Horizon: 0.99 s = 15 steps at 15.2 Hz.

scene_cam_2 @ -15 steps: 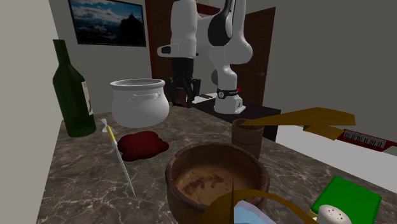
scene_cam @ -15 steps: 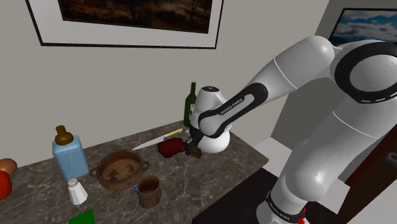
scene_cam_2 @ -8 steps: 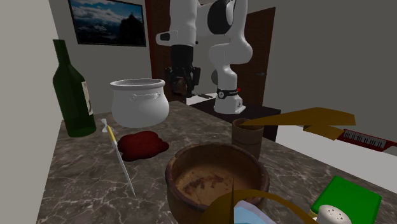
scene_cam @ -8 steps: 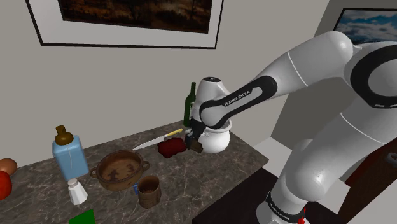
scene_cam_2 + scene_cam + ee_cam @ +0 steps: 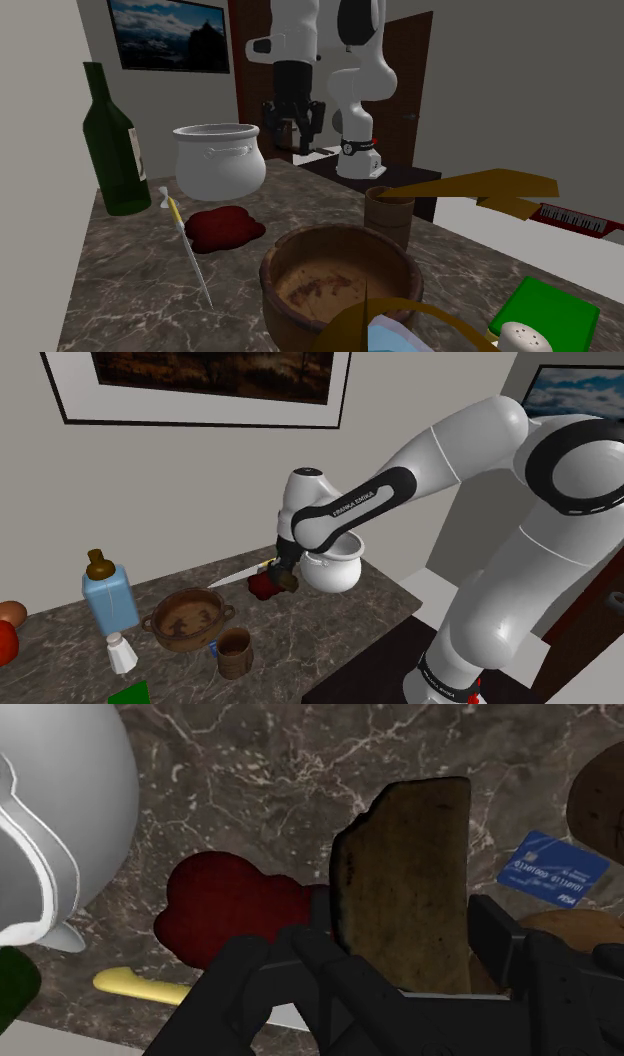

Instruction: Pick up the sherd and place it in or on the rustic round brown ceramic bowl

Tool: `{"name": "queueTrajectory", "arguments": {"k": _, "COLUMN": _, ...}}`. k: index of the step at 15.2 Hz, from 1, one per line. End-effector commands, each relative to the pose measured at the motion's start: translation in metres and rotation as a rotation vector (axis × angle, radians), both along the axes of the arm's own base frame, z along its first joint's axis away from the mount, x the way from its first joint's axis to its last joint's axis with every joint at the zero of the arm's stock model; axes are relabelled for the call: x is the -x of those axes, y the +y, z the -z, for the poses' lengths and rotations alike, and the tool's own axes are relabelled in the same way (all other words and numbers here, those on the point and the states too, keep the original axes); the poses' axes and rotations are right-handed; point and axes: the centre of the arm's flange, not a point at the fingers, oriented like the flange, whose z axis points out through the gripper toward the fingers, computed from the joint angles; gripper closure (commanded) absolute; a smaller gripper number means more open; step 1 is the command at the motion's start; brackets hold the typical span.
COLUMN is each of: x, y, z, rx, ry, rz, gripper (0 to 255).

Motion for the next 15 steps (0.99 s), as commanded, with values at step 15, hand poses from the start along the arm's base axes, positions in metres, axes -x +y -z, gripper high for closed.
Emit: {"name": "queueTrajectory", "arguments": {"k": 15, "x": -0.106, "y": 0.184, "z": -0.002, "rx": -0.001, "ry": 0.000, "rz": 0.001, "gripper": 255}}
